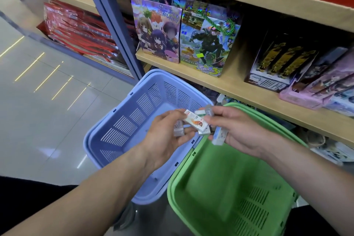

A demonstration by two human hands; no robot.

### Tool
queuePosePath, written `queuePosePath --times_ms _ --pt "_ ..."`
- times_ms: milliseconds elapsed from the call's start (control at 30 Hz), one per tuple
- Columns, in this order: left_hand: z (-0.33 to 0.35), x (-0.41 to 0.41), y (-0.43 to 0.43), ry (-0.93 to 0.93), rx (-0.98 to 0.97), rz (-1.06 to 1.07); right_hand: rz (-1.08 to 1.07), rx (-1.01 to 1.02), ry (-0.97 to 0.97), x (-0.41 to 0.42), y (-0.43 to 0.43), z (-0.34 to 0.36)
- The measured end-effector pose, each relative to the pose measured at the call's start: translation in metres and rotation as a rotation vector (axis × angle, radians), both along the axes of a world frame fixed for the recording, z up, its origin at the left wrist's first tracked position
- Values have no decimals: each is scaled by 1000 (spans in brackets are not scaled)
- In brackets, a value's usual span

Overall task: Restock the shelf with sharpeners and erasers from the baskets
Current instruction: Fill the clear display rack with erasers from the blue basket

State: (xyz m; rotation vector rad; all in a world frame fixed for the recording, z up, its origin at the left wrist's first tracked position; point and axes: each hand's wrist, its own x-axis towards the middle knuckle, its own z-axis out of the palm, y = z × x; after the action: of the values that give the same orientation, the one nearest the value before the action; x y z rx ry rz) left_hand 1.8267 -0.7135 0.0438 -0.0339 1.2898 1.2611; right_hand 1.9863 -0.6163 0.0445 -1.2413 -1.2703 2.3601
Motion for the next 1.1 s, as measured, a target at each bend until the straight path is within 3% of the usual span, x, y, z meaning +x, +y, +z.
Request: queuePosePath --times_ms 200,500,867,1100 --pt "-4 0 4 78 27 -75 30 147 -32 -6 -2 -5" --pt "-10 -12 5 82 19 24 -68 132 -109 -12 3 -7" --pt "-12 2 3 103 75 -171 0 83 -62 -17 -2 -3" --pt "-14 -8 1 76 43 -146 27 67 -69 -16 -2 2"
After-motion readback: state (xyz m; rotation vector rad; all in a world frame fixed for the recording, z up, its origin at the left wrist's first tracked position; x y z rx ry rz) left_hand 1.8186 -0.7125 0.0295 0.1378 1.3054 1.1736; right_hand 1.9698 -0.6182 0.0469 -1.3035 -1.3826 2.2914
